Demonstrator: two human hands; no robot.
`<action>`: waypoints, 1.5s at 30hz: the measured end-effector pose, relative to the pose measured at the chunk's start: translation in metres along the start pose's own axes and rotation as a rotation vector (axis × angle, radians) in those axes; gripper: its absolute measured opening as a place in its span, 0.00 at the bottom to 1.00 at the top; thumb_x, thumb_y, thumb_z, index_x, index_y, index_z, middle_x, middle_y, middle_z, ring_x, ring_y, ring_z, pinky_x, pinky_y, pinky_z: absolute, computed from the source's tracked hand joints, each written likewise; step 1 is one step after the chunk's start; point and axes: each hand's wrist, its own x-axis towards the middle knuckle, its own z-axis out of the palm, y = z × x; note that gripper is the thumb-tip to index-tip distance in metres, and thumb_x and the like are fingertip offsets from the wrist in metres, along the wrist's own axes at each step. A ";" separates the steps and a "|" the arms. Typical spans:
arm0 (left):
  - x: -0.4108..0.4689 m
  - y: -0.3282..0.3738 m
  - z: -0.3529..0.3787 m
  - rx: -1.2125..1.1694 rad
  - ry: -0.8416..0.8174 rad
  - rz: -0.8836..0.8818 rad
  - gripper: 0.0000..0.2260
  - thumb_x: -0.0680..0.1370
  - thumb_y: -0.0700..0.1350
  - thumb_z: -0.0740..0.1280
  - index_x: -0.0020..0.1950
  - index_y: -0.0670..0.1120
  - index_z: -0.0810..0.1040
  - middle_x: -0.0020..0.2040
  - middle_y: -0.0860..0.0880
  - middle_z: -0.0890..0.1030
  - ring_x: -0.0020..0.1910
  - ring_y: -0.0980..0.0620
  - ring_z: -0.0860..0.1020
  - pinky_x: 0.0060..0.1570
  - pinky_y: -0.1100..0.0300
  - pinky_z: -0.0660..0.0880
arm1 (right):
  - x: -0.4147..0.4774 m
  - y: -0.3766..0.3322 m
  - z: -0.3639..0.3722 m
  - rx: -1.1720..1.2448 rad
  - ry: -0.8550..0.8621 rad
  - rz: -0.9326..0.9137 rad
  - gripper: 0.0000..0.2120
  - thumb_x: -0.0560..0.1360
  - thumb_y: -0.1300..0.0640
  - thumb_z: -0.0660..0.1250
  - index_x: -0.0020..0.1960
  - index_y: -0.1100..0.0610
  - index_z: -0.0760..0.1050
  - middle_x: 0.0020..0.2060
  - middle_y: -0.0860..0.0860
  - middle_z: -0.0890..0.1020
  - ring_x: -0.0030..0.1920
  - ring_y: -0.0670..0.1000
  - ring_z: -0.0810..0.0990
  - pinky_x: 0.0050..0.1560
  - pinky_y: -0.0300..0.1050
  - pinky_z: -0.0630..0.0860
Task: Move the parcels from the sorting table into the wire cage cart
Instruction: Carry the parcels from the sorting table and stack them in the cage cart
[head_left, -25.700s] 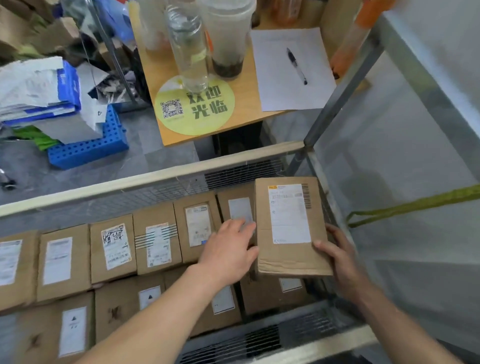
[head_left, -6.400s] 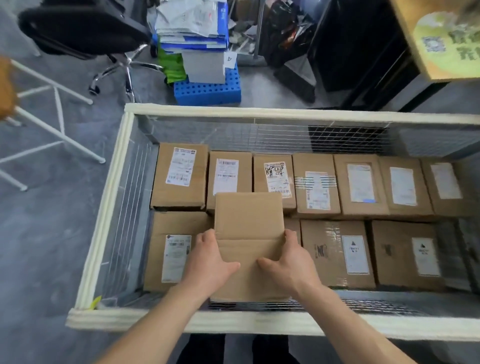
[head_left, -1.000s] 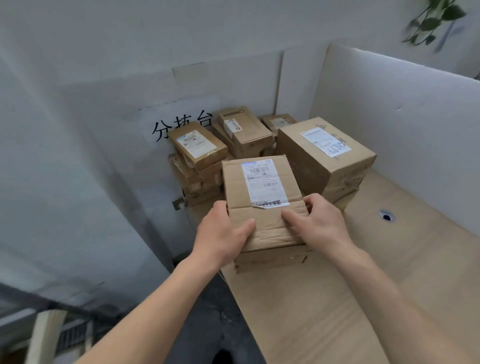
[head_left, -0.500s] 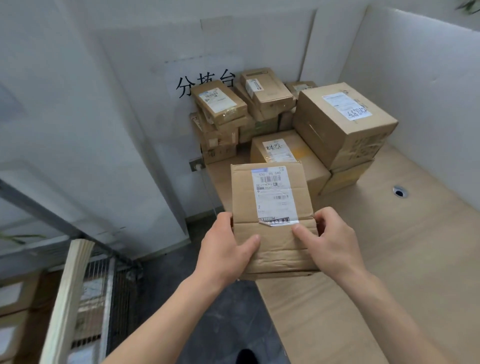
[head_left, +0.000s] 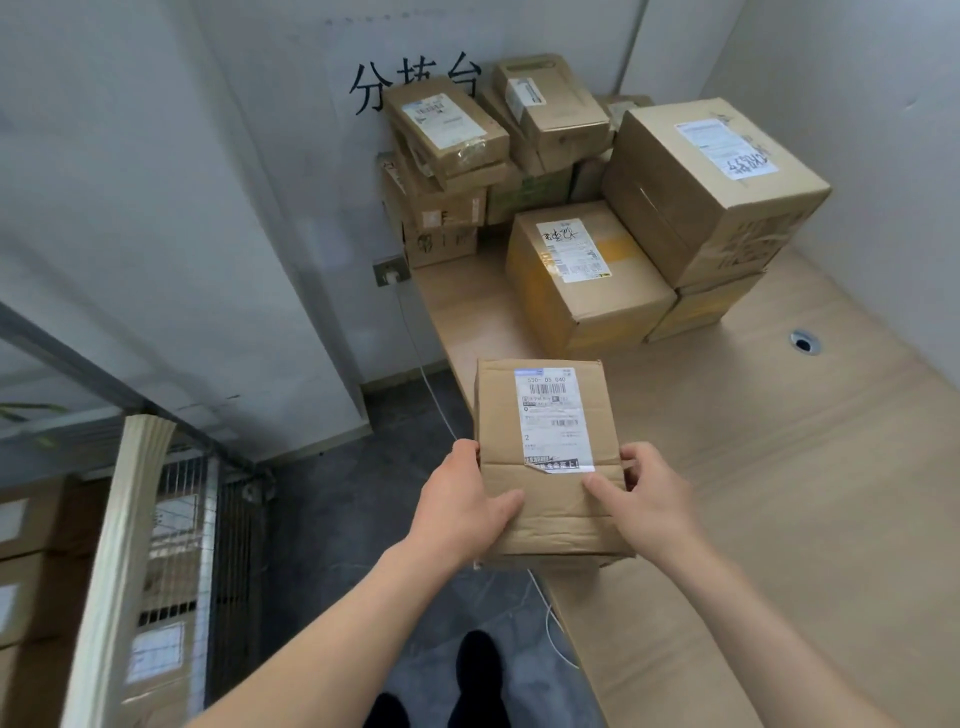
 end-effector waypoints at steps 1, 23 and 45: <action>0.002 -0.001 0.001 0.000 -0.007 -0.005 0.25 0.73 0.52 0.73 0.66 0.51 0.68 0.59 0.53 0.80 0.56 0.50 0.78 0.58 0.53 0.76 | 0.003 0.003 0.002 0.003 -0.015 0.007 0.20 0.72 0.47 0.75 0.61 0.49 0.74 0.47 0.44 0.82 0.48 0.48 0.81 0.46 0.44 0.73; -0.039 -0.057 -0.079 -0.292 0.324 -0.129 0.39 0.67 0.53 0.80 0.72 0.51 0.64 0.55 0.60 0.75 0.55 0.56 0.76 0.55 0.61 0.73 | -0.009 -0.094 0.060 0.502 -0.403 -0.233 0.13 0.76 0.56 0.72 0.61 0.54 0.81 0.52 0.51 0.87 0.54 0.52 0.84 0.57 0.53 0.79; -0.304 -0.303 -0.274 -0.437 0.960 -0.142 0.34 0.65 0.53 0.79 0.65 0.58 0.66 0.55 0.60 0.80 0.52 0.64 0.79 0.54 0.62 0.77 | -0.259 -0.303 0.307 0.349 -1.206 -0.455 0.52 0.53 0.44 0.82 0.72 0.53 0.66 0.65 0.56 0.80 0.60 0.54 0.83 0.56 0.51 0.81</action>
